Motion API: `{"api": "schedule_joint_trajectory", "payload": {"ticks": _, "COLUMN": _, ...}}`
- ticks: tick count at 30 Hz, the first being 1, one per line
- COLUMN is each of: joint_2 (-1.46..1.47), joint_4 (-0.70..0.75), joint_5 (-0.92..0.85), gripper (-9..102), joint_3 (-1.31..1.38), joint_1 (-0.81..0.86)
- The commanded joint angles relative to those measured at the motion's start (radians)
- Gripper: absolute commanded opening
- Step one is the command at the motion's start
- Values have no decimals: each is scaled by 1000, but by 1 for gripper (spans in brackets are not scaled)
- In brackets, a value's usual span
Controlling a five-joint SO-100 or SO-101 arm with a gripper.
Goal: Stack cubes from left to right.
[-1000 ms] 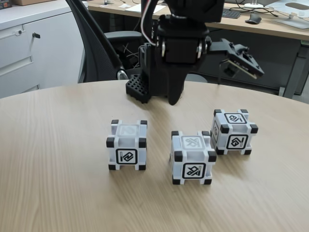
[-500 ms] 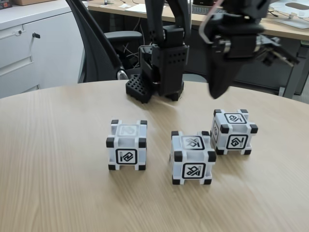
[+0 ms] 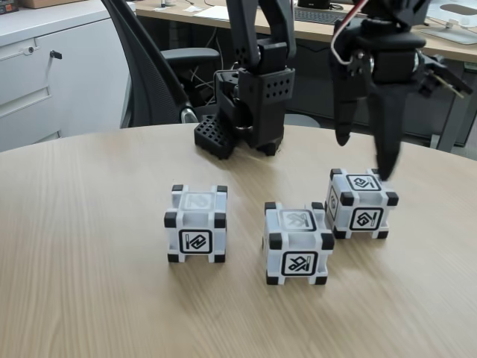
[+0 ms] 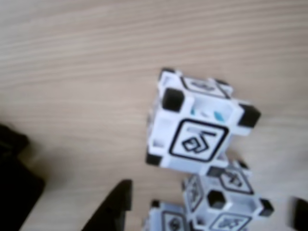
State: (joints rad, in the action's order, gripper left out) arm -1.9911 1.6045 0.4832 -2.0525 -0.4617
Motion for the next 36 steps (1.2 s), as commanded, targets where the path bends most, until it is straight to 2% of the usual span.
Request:
{"api": "schedule_joint_trajectory", "payload": {"ticks": 1, "joint_2": 2, "joint_4": -2, "joint_5": -3, "gripper": 49, "joint_3": 35, "joint_1": 3}}
{"api": "schedule_joint_trajectory", "payload": {"ticks": 5, "joint_2": 15, "joint_4": -3, "joint_5": -11, "gripper": 56, "joint_3": 43, "joint_1": 3}}
{"api": "schedule_joint_trajectory", "payload": {"ticks": 15, "joint_2": 227, "joint_4": -6, "joint_5": 5, "gripper": 61, "joint_3": 48, "joint_1": 3}}
{"api": "schedule_joint_trajectory", "payload": {"ticks": 24, "joint_2": 298, "joint_4": -163, "joint_5": 14, "gripper": 55, "joint_3": 49, "joint_1": 3}}
{"api": "schedule_joint_trajectory", "payload": {"ticks": 27, "joint_2": 299, "joint_4": -181, "joint_5": 9, "gripper": 48, "joint_3": 48, "joint_1": 3}}
{"api": "schedule_joint_trajectory", "payload": {"ticks": 36, "joint_2": 379, "joint_4": -187, "joint_5": -17, "gripper": 2, "joint_3": 48, "joint_1": 3}}
